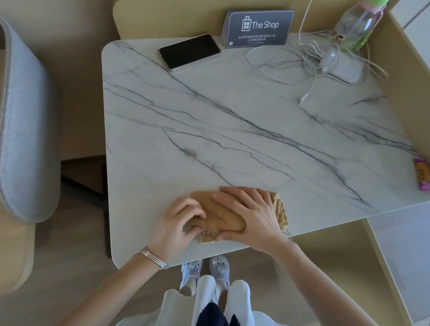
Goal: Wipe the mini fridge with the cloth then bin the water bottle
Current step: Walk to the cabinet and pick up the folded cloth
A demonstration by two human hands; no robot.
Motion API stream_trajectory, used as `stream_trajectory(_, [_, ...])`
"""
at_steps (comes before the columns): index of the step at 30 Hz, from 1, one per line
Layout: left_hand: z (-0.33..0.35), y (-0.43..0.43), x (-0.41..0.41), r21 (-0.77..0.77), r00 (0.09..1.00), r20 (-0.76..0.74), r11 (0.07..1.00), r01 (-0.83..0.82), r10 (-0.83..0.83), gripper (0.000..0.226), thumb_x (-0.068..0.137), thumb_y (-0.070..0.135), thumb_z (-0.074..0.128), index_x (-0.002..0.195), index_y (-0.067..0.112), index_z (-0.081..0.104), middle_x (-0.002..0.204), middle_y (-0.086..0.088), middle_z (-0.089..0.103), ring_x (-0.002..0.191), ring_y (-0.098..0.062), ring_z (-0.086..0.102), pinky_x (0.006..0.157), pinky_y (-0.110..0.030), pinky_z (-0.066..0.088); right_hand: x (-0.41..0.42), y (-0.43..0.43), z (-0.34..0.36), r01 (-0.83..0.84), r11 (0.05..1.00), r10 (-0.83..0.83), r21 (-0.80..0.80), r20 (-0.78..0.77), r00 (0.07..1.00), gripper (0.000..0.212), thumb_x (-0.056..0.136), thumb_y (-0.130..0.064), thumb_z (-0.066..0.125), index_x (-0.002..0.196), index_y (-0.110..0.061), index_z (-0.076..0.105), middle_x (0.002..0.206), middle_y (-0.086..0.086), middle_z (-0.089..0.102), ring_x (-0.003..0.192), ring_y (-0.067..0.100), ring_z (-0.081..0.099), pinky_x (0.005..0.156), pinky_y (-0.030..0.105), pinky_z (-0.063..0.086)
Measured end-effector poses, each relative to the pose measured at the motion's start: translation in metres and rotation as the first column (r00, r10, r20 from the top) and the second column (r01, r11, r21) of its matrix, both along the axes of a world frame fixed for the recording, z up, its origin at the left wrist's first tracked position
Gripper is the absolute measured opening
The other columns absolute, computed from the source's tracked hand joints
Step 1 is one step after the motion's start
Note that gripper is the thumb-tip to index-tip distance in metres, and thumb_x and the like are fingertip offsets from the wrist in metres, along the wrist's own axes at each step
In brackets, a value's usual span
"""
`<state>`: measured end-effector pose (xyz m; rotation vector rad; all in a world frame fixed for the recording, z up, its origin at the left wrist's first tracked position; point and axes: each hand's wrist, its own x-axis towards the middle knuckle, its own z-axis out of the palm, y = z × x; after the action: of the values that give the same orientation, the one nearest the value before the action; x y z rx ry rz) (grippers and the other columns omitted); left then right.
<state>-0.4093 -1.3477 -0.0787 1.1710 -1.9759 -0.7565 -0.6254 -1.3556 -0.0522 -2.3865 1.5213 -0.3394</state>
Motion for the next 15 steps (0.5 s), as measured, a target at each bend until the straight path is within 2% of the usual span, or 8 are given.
stream_trajectory(3, [-0.006, 0.008, -0.003, -0.092, 0.998, 0.038, 0.995, -0.049, 0.052, 0.011, 0.078, 0.013, 0.065, 0.088, 0.017, 0.068, 0.1, 0.012, 0.06, 0.088, -0.011, 0.058, 0.083, -0.016, 0.045, 0.005, 0.005, -0.003, 0.033, 0.997, -0.032, -0.074, 0.017, 0.999, 0.075, 0.066, -0.082, 0.048, 0.13, -0.043, 0.047, 0.129, -0.013, 0.052, 0.104, 0.017, 0.051, 0.089, 0.034, 0.033])
stream_trajectory(6, [-0.009, 0.015, -0.007, -0.059, 0.996, 0.05, 0.996, -0.073, 0.076, 0.014, 0.08, 0.016, 0.063, 0.086, 0.011, 0.075, 0.099, 0.005, 0.07, 0.094, -0.008, 0.062, 0.089, -0.012, 0.045, 0.015, 0.012, -0.009, 0.139, 0.976, -0.12, -0.165, 0.125, 0.985, 0.059, 0.07, -0.076, 0.054, 0.116, -0.039, 0.058, 0.109, -0.009, 0.061, 0.087, 0.018, 0.055, 0.077, 0.033, 0.038])
stream_trajectory(9, [-0.001, 0.003, -0.002, -0.051, 0.995, 0.093, 0.998, 0.025, -0.02, 0.017, 0.081, 0.023, 0.064, 0.088, 0.013, 0.076, 0.099, 0.005, 0.072, 0.095, -0.008, 0.062, 0.085, -0.022, 0.049, 0.018, 0.012, -0.009, 0.195, 0.954, -0.142, -0.227, 0.231, 0.963, 0.042, 0.072, -0.062, 0.066, 0.104, -0.034, 0.064, 0.093, -0.005, 0.063, 0.075, 0.017, 0.056, 0.068, 0.033, 0.04])
stream_trajectory(12, [0.02, -0.006, 0.003, -0.17, 0.982, 0.178, 0.981, 0.094, -0.064, 0.018, 0.087, 0.027, 0.064, 0.094, 0.015, 0.076, 0.105, 0.006, 0.071, 0.097, -0.01, 0.063, 0.087, -0.022, 0.049, 0.008, 0.018, -0.001, 0.251, 0.943, -0.186, -0.218, 0.28, 0.942, 0.036, 0.07, -0.054, 0.07, 0.097, -0.031, 0.07, 0.086, -0.004, 0.062, 0.072, 0.011, 0.052, 0.063, 0.034, 0.042])
stream_trajectory(15, [0.042, -0.002, -0.006, -0.318, 0.944, 0.328, 0.945, 0.07, 0.041, 0.019, 0.089, 0.023, 0.062, 0.102, 0.014, 0.074, 0.112, 0.002, 0.069, 0.103, -0.016, 0.064, 0.089, -0.03, 0.051, -0.02, 0.043, 0.01, 0.334, 0.928, -0.275, -0.162, 0.305, 0.912, 0.033, 0.07, -0.055, 0.069, 0.095, -0.033, 0.069, 0.085, -0.007, 0.059, 0.072, 0.006, 0.048, 0.066, 0.033, 0.041])
